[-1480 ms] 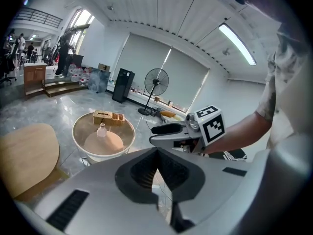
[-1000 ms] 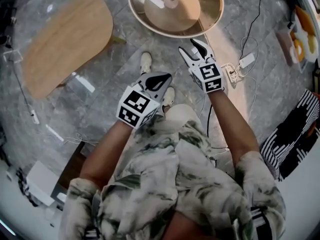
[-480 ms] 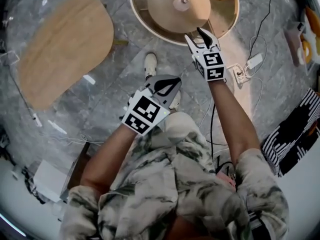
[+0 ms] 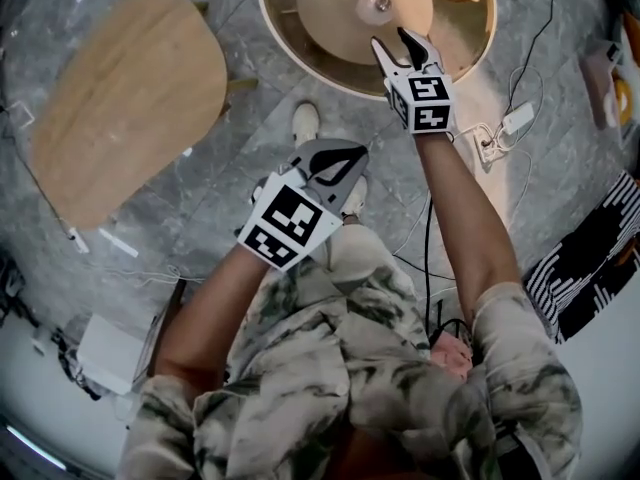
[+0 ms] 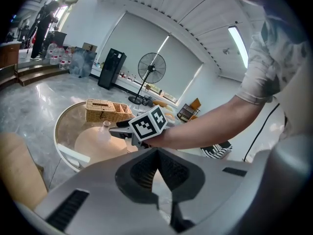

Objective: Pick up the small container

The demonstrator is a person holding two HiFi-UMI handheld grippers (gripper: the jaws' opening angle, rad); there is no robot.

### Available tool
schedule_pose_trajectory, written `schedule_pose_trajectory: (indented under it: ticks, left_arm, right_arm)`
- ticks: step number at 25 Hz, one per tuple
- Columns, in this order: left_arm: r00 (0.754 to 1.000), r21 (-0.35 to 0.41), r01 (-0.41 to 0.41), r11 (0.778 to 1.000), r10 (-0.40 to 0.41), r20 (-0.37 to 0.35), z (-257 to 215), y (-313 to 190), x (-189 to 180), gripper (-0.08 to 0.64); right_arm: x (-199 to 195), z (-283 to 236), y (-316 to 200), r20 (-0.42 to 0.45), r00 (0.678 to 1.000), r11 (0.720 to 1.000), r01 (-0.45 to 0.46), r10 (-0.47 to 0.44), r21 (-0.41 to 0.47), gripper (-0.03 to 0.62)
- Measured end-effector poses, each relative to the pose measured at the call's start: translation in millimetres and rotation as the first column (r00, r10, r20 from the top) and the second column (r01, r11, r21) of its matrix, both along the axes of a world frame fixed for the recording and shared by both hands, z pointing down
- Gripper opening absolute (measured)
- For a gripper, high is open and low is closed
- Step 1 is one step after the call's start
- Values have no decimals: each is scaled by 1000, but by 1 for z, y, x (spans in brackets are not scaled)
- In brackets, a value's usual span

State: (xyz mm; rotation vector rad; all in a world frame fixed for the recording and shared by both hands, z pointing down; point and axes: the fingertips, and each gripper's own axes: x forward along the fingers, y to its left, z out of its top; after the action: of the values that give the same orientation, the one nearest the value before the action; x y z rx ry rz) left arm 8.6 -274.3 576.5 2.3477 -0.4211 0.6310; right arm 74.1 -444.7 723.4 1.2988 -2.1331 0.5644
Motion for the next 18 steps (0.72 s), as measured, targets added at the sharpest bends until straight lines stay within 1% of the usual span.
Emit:
schedule_pose_trajectory:
  ticks: [8,18]
  left_arm:
    - [1000,-31,6,1000,-6,-4,28,-35,-9,21]
    - [1000,-58,21,998,-21,5,60,-52,-22,21]
  right_arm:
    - [8,48,-48,-7,997,997,-71,71,-20,242]
    - [7,85,-80,-4,991,991,-135,135,-12,252]
